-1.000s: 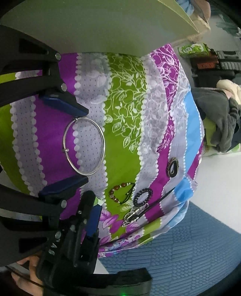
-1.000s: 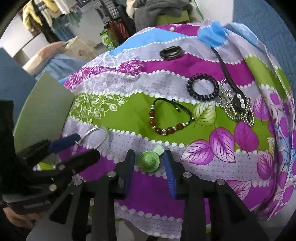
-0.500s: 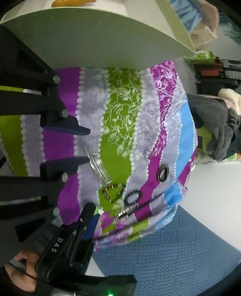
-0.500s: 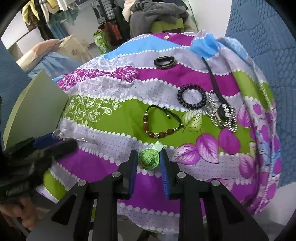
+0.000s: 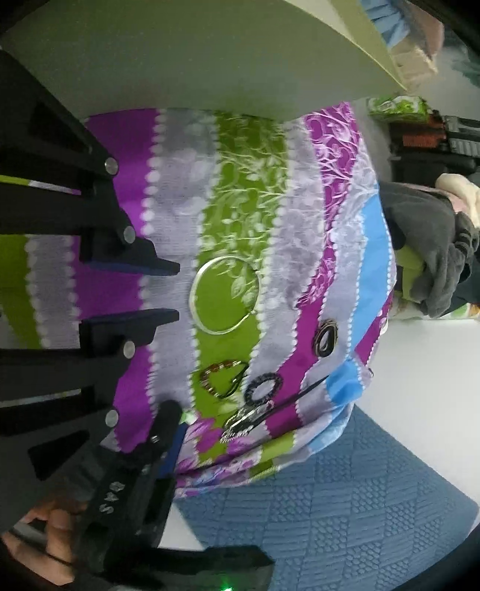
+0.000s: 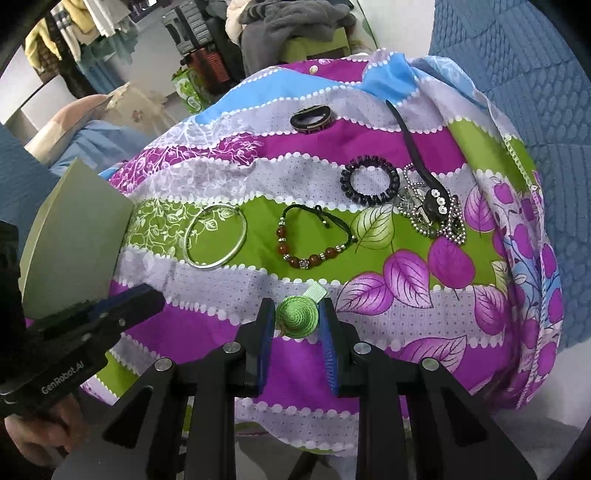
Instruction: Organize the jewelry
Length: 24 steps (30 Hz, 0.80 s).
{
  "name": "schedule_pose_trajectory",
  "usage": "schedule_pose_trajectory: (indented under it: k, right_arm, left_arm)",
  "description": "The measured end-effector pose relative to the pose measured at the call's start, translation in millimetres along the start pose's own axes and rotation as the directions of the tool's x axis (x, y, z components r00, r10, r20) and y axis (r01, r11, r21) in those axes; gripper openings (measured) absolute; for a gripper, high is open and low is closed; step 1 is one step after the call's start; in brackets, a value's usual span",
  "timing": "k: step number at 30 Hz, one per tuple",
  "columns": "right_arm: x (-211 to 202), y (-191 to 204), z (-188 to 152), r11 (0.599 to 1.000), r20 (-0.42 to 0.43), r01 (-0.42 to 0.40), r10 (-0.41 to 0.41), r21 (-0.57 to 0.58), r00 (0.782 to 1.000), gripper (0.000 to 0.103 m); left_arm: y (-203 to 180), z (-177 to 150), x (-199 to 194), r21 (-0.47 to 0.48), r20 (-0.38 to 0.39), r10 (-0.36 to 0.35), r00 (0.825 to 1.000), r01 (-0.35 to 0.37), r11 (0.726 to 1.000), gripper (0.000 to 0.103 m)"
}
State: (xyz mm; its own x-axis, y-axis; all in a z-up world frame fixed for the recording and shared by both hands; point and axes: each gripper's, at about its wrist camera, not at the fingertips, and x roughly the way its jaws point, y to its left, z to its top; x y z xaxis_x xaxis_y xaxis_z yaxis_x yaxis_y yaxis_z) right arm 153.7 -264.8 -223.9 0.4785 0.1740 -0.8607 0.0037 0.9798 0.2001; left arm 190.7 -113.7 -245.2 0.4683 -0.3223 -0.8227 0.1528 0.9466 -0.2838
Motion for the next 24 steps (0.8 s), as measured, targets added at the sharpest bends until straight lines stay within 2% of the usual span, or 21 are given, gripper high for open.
schedule_pose_trajectory:
  k: [2, 4, 13, 16, 18, 19, 21, 23, 24]
  right_arm:
    - [0.3, -1.0, 0.4, 1.0, 0.003, 0.0, 0.0, 0.002, 1.0, 0.022]
    - [1.6, -3.2, 1.0, 1.0, 0.002, -0.003, 0.003, 0.01, 1.0, 0.022]
    - [-1.9, -21.7, 1.7, 0.996, 0.014, -0.036, 0.035, 0.078, 0.999, 0.022]
    - [-1.6, -22.8, 2.4, 0.996, 0.012, -0.034, 0.033, 0.085, 0.999, 0.022]
    - [-2.1, -22.5, 3.2, 0.996, 0.014, -0.031, 0.03, 0.083, 0.999, 0.022]
    - [-1.7, -22.7, 3.7, 0.996, 0.013, -0.03, 0.029, 0.082, 0.999, 0.022]
    - [-1.8, -22.2, 3.8, 0.997, 0.009, -0.014, 0.014, 0.078, 1.0, 0.022]
    - [-1.3, -23.2, 3.9, 0.997, 0.006, -0.01, 0.01, 0.079, 1.0, 0.022]
    - [-1.6, -23.0, 4.3, 0.997, 0.005, -0.01, 0.01, 0.08, 1.0, 0.022]
  left_arm:
    - [-2.3, 5.7, 8.9, -0.003, -0.021, 0.005, 1.0, -0.005, 1.0, 0.06]
    - [-7.1, 8.3, 16.2, 0.03, -0.011, 0.046, 0.999, -0.046, 0.998, 0.069]
    - [-22.4, 20.3, 46.1, 0.144, -0.025, 0.13, 0.991, -0.125, 0.982, 0.071]
    - [-29.6, 21.3, 53.3, 0.196, -0.018, 0.165, 0.986, -0.158, 0.968, 0.076]
    - [-37.2, 18.2, 59.0, 0.255, 0.003, 0.217, 0.976, -0.211, 0.944, 0.077]
    - [-38.4, 17.2, 59.5, 0.26, 0.013, 0.221, 0.975, -0.217, 0.941, 0.077]
    - [-36.7, 18.6, 59.9, 0.24, 0.016, 0.218, 0.976, -0.215, 0.947, 0.075]
    - [-38.1, 20.5, 59.4, 0.243, 0.022, 0.216, 0.976, -0.215, 0.946, 0.063]
    - [-37.8, 21.2, 59.7, 0.243, 0.017, 0.216, 0.976, -0.214, 0.946, 0.063]
